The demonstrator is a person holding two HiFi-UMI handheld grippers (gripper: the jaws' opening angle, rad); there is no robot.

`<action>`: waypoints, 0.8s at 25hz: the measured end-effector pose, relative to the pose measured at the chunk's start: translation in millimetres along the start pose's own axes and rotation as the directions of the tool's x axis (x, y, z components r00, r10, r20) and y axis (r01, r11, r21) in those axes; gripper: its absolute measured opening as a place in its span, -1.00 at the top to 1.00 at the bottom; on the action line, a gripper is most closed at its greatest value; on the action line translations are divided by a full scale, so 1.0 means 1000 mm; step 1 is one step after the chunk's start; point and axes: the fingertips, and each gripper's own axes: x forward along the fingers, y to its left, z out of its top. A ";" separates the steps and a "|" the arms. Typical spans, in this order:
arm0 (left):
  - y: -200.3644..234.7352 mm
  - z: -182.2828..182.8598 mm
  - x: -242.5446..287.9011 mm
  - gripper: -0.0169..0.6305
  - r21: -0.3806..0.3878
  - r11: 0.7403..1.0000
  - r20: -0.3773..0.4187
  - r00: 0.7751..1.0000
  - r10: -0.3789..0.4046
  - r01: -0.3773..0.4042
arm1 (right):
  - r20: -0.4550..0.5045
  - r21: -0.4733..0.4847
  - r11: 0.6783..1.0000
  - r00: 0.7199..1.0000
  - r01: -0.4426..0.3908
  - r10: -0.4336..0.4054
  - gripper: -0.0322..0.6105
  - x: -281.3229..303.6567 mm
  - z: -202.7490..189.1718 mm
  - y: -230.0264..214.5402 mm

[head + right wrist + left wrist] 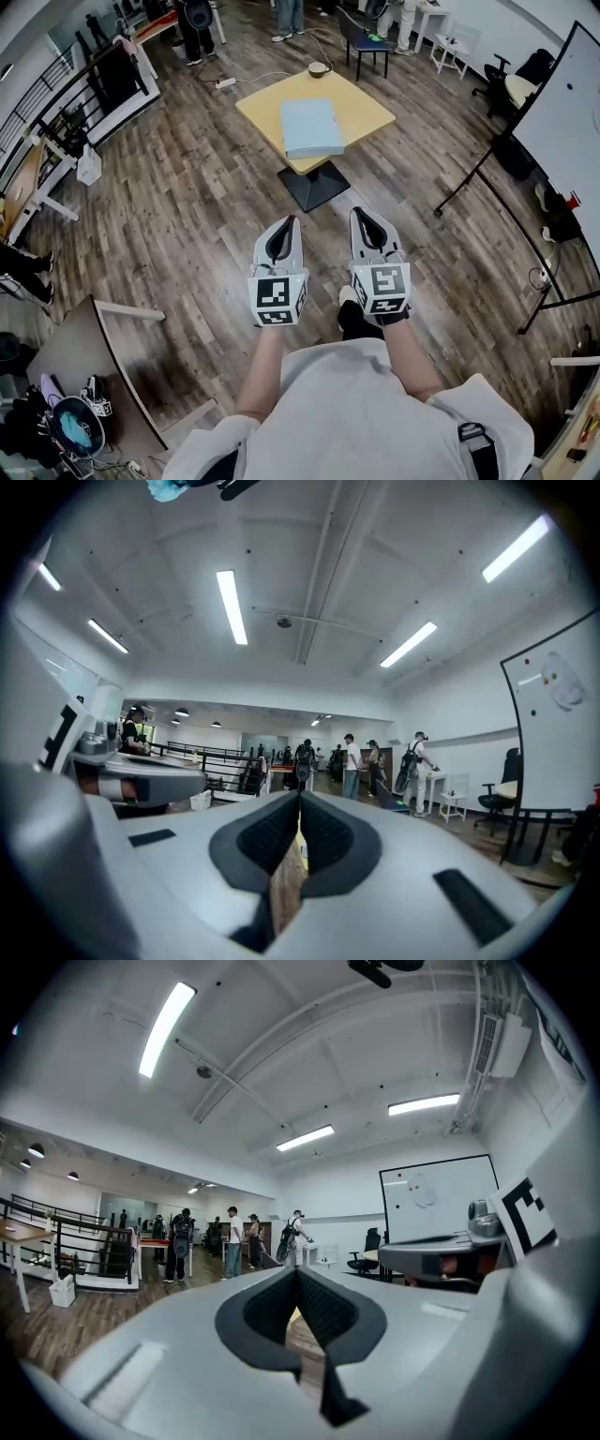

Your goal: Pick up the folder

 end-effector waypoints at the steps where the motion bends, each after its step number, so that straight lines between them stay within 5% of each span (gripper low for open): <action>1: 0.001 -0.001 0.017 0.92 0.005 1.000 -0.009 1.000 0.001 -0.001 | 0.008 0.014 1.000 1.000 -0.014 0.014 0.87 0.014 0.002 -0.008; 6: -0.009 0.018 0.094 0.92 0.057 0.998 0.032 0.999 0.011 -0.013 | 0.058 0.011 0.996 0.994 -0.088 0.087 0.87 0.082 0.021 -0.054; 11: 0.010 0.028 0.154 0.92 0.014 0.996 0.053 0.994 0.092 -0.093 | 0.068 -0.046 0.990 0.988 -0.133 0.136 0.87 0.135 0.022 -0.088; 20: 0.031 -0.006 0.233 0.92 -0.015 0.996 -0.065 0.994 0.090 -0.091 | -0.036 0.027 0.986 0.986 -0.164 0.165 0.87 0.226 -0.023 -0.128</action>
